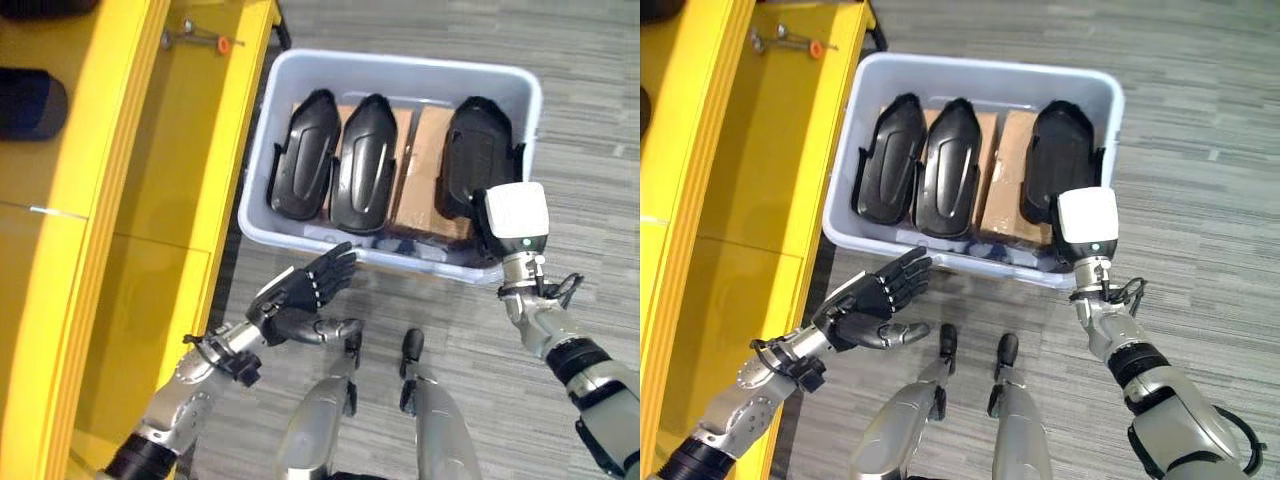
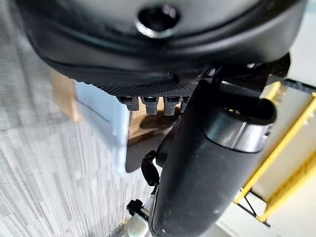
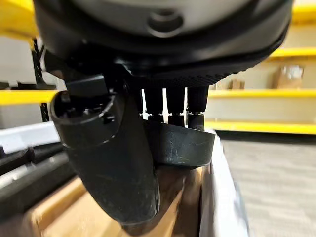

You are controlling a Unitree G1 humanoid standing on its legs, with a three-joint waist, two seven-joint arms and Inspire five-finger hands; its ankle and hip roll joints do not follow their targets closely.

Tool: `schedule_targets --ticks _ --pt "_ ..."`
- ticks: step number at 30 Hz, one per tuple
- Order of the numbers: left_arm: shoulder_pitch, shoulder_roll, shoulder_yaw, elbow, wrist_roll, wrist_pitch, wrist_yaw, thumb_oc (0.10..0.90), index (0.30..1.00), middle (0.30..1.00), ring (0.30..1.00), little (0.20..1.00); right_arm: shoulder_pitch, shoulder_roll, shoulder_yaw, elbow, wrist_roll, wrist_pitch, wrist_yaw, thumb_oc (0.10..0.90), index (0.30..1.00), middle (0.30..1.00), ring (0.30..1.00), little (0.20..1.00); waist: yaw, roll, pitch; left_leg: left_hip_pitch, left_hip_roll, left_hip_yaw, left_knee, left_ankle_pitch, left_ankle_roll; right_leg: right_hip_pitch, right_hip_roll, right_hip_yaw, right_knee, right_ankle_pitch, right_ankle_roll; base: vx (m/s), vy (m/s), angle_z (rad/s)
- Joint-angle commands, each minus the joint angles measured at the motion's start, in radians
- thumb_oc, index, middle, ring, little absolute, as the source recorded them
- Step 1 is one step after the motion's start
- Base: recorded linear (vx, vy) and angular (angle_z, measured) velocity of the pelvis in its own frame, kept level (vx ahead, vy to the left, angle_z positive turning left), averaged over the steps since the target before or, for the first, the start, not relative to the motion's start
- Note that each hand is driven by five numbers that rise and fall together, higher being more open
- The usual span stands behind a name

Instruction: Move parts from the plastic box to the shelf.

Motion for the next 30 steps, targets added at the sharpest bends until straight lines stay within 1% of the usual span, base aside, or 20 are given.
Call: schedule_targets --ticks 1,3,4,5,8,10,11,14,15,17,20,22,23,24,25,26,27,28,29,30 --pt "0.040 -0.012 0.015 -0.109 -0.034 -0.033 -0.076 0.900 1.000 1.000 1.000 1.000 -0.067 -0.120 -0.096 -0.146 -0.091 -0.014 -0.037 0.400 0.300 0.300 0.300 0.300 -0.018 -0.025 -0.108 0.021 0.030 0.012 0.028 -0.129 -0.040 0.072 -0.006 -0.004 0.048 -0.169 0.041 0.09 0.011 -0.03" --pt "0.058 -0.015 0.024 -0.112 -0.035 -0.030 -0.083 0.900 1.000 1.000 1.000 1.000 -0.039 -0.128 -0.114 -0.217 -0.118 -0.027 -0.018 0.400 0.300 0.300 0.300 0.300 -0.023 -0.037 -0.135 0.040 0.034 0.015 0.021 -0.130 -0.041 0.096 -0.006 -0.001 0.028 -0.161 0.045 0.13 0.012 -0.10" --pt "0.081 -0.020 0.032 -0.110 -0.030 -0.024 -0.091 0.900 1.000 1.000 1.000 1.000 0.002 -0.133 -0.138 -0.294 -0.139 -0.047 0.002 0.400 0.300 0.300 0.300 0.300 -0.028 -0.053 -0.171 0.067 0.039 0.020 0.010 -0.131 -0.044 0.129 -0.005 0.003 0.002 -0.152 0.049 0.19 0.009 -0.18" --pt "0.093 -0.024 0.036 -0.109 -0.024 -0.019 -0.088 0.900 1.000 1.000 1.000 1.000 0.022 -0.133 -0.149 -0.332 -0.143 -0.055 0.015 0.400 0.300 0.300 0.300 0.300 -0.031 -0.060 -0.188 0.080 0.041 0.023 0.005 -0.132 -0.045 0.145 -0.004 0.005 -0.009 -0.148 0.050 0.20 0.008 -0.17" --pt "0.116 -0.037 0.038 -0.104 -0.009 -0.011 -0.110 0.900 1.000 1.000 1.000 1.000 0.069 -0.137 -0.177 -0.423 -0.142 -0.076 0.045 0.400 0.300 0.300 0.300 0.300 -0.036 -0.080 -0.236 0.115 0.047 0.031 -0.006 -0.137 -0.046 0.186 -0.005 0.006 -0.036 -0.144 0.053 0.17 0.009 -0.10" --pt "0.131 -0.043 0.039 -0.110 -0.002 0.000 -0.117 0.900 1.000 1.000 1.000 1.000 0.100 -0.145 -0.204 -0.466 -0.134 -0.087 0.063 0.400 0.300 0.300 0.300 0.300 -0.037 -0.086 -0.259 0.128 0.049 0.033 -0.008 -0.142 -0.047 0.205 -0.005 0.005 -0.048 -0.143 0.054 0.14 0.005 -0.03" --pt "0.142 -0.048 0.037 -0.114 0.011 0.003 -0.121 0.900 1.000 1.000 1.000 1.000 0.130 -0.149 -0.229 -0.504 -0.116 -0.099 0.076 0.400 0.300 0.300 0.300 0.300 -0.038 -0.093 -0.285 0.143 0.051 0.035 -0.011 -0.149 -0.048 0.224 -0.005 0.004 -0.061 -0.143 0.056 0.11 0.003 -0.01" --pt "0.152 -0.054 0.035 -0.113 0.022 0.007 -0.114 0.900 1.000 1.000 1.000 1.000 0.159 -0.149 -0.252 -0.551 -0.088 -0.119 0.109 0.400 0.300 0.300 0.300 0.300 -0.040 -0.103 -0.312 0.163 0.053 0.042 -0.014 -0.158 -0.049 0.247 -0.006 0.004 -0.076 -0.141 0.059 0.09 0.001 0.00" --pt "0.157 -0.060 0.038 -0.109 0.026 0.009 -0.110 0.900 1.000 1.000 1.000 1.000 0.178 -0.146 -0.263 -0.579 -0.053 -0.133 0.143 0.400 0.300 0.300 0.300 0.300 -0.043 -0.107 -0.327 0.174 0.054 0.046 -0.015 -0.162 -0.049 0.258 -0.007 0.003 -0.082 -0.140 0.060 0.07 0.000 0.01" --pt "0.168 -0.066 0.049 -0.102 0.033 0.013 -0.098 0.900 1.000 1.000 1.000 1.000 0.207 -0.146 -0.277 -0.617 0.029 -0.164 0.171 0.400 0.300 0.300 0.300 0.300 -0.046 -0.116 -0.348 0.192 0.057 0.051 -0.016 -0.171 -0.049 0.277 -0.011 0.001 -0.096 -0.139 0.062 0.05 -0.019 0.01" --pt "0.179 -0.074 0.064 -0.085 0.066 0.018 -0.068 0.900 1.000 1.000 1.000 1.000 0.256 -0.133 -0.300 -0.664 0.085 -0.202 0.182 0.400 0.300 0.300 0.300 0.300 -0.050 -0.123 -0.369 0.212 0.059 0.049 -0.018 -0.179 -0.049 0.297 -0.014 -0.004 -0.108 -0.137 0.065 -0.01 -0.053 -0.02" --pt "0.186 -0.077 0.072 -0.078 0.062 0.037 -0.056 0.900 1.000 1.000 1.000 1.000 0.287 -0.118 -0.312 -0.682 0.107 -0.241 0.183 0.400 0.300 0.300 0.300 0.300 -0.050 -0.124 -0.380 0.223 0.061 0.043 -0.018 -0.184 -0.048 0.310 -0.013 -0.008 -0.116 -0.137 0.065 -0.02 -0.064 -0.02" --pt "0.190 -0.078 0.075 -0.076 0.062 0.046 -0.051 0.900 1.000 1.000 1.000 1.000 0.295 -0.112 -0.312 -0.689 0.123 -0.273 0.185 0.400 0.300 0.300 0.300 0.300 -0.049 -0.124 -0.385 0.226 0.062 0.039 -0.018 -0.186 -0.048 0.315 -0.013 -0.009 -0.118 -0.138 0.064 -0.04 -0.068 0.00" --pt "0.195 -0.081 0.081 -0.072 0.062 0.050 -0.039 0.900 1.000 1.000 1.000 1.000 0.305 -0.103 -0.310 -0.703 0.127 -0.333 0.181 0.400 0.300 0.300 0.300 0.300 -0.047 -0.124 -0.391 0.229 0.063 0.034 -0.018 -0.189 -0.049 0.320 -0.011 -0.012 -0.121 -0.140 0.063 -0.07 -0.092 0.01" --pt "0.198 -0.085 0.085 -0.063 0.067 0.048 -0.033 0.900 1.000 1.000 1.000 1.000 0.317 -0.092 -0.306 -0.722 0.123 -0.375 0.181 0.400 0.300 0.300 0.300 0.300 -0.045 -0.123 -0.397 0.231 0.065 0.028 -0.018 -0.190 -0.050 0.324 -0.009 -0.017 -0.123 -0.143 0.061 -0.07 -0.084 0.00" --pt "0.199 -0.087 0.086 -0.060 0.067 0.047 -0.031 0.900 1.000 1.000 1.000 1.000 0.320 -0.089 -0.305 -0.726 0.127 -0.386 0.183 0.400 0.300 0.300 0.300 0.300 -0.045 -0.123 -0.397 0.232 0.065 0.026 -0.018 -0.191 -0.050 0.325 -0.009 -0.019 -0.123 -0.144 0.060 -0.07 -0.087 -0.03" --pt "0.201 -0.093 0.091 -0.051 0.063 0.045 -0.024 0.900 1.000 1.000 1.000 1.000 0.324 -0.077 -0.297 -0.739 0.139 -0.415 0.198 0.400 0.300 0.300 0.300 0.300 -0.041 -0.121 -0.400 0.234 0.067 0.018 -0.018 -0.191 -0.052 0.330 -0.006 -0.023 -0.126 -0.145 0.057 -0.06 -0.090 -0.03" --pt "0.208 -0.099 0.096 -0.047 0.057 0.036 -0.007 0.900 1.000 1.000 1.000 1.000 0.328 -0.067 -0.287 -0.744 0.140 -0.442 0.206 0.400 0.300 0.300 0.300 0.300 -0.036 -0.119 -0.403 0.236 0.070 0.011 -0.018 -0.190 -0.054 0.336 -0.003 -0.027 -0.130 -0.146 0.054 -0.07 -0.144 -0.03" --pt "0.219 -0.108 0.105 -0.045 0.040 0.034 0.029 0.900 1.000 1.000 1.000 1.000 0.339 -0.057 -0.278 -0.746 0.153 -0.479 0.207 0.400 0.300 0.300 0.300 0.300 -0.028 -0.118 -0.407 0.236 0.073 -0.001 -0.018 -0.188 -0.058 0.345 -0.001 -0.035 -0.137 -0.146 0.050 -0.06 -0.159 0.01" --pt "0.230 -0.117 0.113 -0.041 0.031 0.038 0.066 0.900 1.000 1.000 1.000 1.000 0.344 -0.047 -0.271 -0.749 0.162 -0.501 0.212 0.400 0.300 0.300 0.300 0.300 -0.021 -0.119 -0.409 0.233 0.076 -0.012 -0.018 -0.183 -0.062 0.349 0.002 -0.043 -0.143 -0.146 0.048 -0.05 -0.158 0.03"
